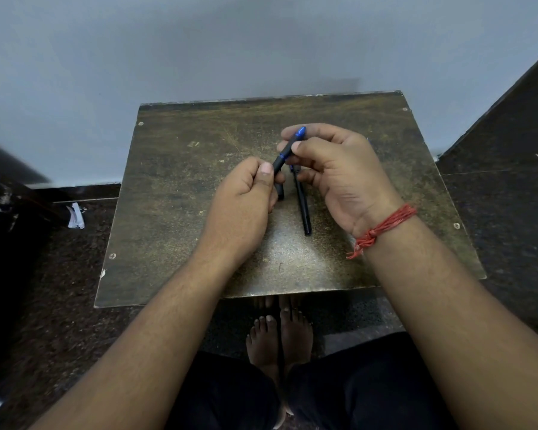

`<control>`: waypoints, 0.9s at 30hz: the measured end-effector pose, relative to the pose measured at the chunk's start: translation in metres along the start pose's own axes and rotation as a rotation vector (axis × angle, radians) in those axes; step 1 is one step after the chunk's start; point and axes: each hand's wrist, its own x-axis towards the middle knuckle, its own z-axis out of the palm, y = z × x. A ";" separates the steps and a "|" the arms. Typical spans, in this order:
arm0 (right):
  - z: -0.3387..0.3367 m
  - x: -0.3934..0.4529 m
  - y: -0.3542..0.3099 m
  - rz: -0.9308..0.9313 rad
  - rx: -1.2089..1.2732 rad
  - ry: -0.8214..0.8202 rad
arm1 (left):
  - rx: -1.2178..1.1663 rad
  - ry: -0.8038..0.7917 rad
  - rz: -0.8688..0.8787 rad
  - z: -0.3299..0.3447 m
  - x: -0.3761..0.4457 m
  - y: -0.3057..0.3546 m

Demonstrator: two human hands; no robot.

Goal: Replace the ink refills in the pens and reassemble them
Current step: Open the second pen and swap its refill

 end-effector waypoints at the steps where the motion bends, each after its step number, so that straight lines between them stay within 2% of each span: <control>1: 0.000 -0.001 -0.001 0.016 0.030 -0.005 | 0.001 -0.001 0.002 0.000 0.000 0.000; 3: 0.002 -0.001 -0.001 0.030 0.053 -0.007 | -0.003 -0.003 0.006 0.000 -0.001 0.000; 8: 0.003 0.003 0.006 -0.011 -0.081 0.067 | -0.008 0.001 0.006 0.001 0.000 -0.001; 18: 0.004 -0.001 -0.003 0.032 0.074 0.027 | -0.017 -0.009 0.015 0.001 0.001 -0.004; 24: 0.002 0.002 0.005 0.005 -0.081 0.062 | -0.014 -0.010 0.015 0.001 0.001 -0.004; 27: 0.002 0.002 0.005 -0.013 -0.071 0.062 | -0.010 -0.007 0.012 0.001 0.001 -0.005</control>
